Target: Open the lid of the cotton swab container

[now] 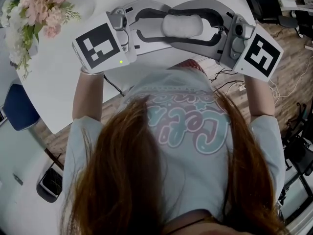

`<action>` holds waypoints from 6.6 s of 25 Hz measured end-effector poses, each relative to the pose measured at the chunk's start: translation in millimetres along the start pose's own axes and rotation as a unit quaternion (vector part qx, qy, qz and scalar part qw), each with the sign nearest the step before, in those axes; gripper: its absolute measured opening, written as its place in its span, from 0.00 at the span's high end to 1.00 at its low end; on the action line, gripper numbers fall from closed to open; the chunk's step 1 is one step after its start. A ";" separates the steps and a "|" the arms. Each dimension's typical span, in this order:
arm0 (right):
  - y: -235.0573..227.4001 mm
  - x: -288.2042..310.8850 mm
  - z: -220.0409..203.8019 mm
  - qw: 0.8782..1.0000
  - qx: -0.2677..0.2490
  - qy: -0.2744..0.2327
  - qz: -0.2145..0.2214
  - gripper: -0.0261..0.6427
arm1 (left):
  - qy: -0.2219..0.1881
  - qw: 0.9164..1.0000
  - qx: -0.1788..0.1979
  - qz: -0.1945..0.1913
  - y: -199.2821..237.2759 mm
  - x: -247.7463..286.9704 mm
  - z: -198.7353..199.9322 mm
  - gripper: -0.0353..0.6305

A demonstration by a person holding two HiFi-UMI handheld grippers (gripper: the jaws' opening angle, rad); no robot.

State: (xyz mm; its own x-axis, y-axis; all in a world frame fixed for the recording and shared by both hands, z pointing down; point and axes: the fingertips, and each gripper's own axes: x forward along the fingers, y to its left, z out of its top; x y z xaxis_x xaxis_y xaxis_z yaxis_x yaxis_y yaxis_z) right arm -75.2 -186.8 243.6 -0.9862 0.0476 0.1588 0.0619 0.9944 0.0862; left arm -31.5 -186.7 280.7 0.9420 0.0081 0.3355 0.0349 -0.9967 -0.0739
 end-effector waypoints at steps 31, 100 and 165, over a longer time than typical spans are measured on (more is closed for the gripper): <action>-0.3 10.6 1.3 1.000 0.000 0.011 0.004 0.60 | -0.016 1.000 -0.015 0.010 -5.2 -3.6 -13.8 0.67; -30.7 -4.8 32.0 0.996 0.022 -0.053 -0.075 0.72 | -0.068 0.997 -0.028 0.009 -18.7 -11.7 -11.0 0.66; -40.0 -9.7 -150.2 0.996 0.088 0.028 0.005 0.65 | -0.017 0.999 -0.023 0.023 38.1 37.8 -113.7 0.66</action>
State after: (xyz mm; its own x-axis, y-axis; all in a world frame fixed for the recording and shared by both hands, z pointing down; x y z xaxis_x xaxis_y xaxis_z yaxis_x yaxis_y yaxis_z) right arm -45.0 -241.3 386.3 -0.9751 0.0566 0.2144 0.0382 0.9953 -0.0891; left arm -32.5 -233.6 397.3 0.9528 -0.0352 0.3015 -0.0228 -0.9988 -0.0444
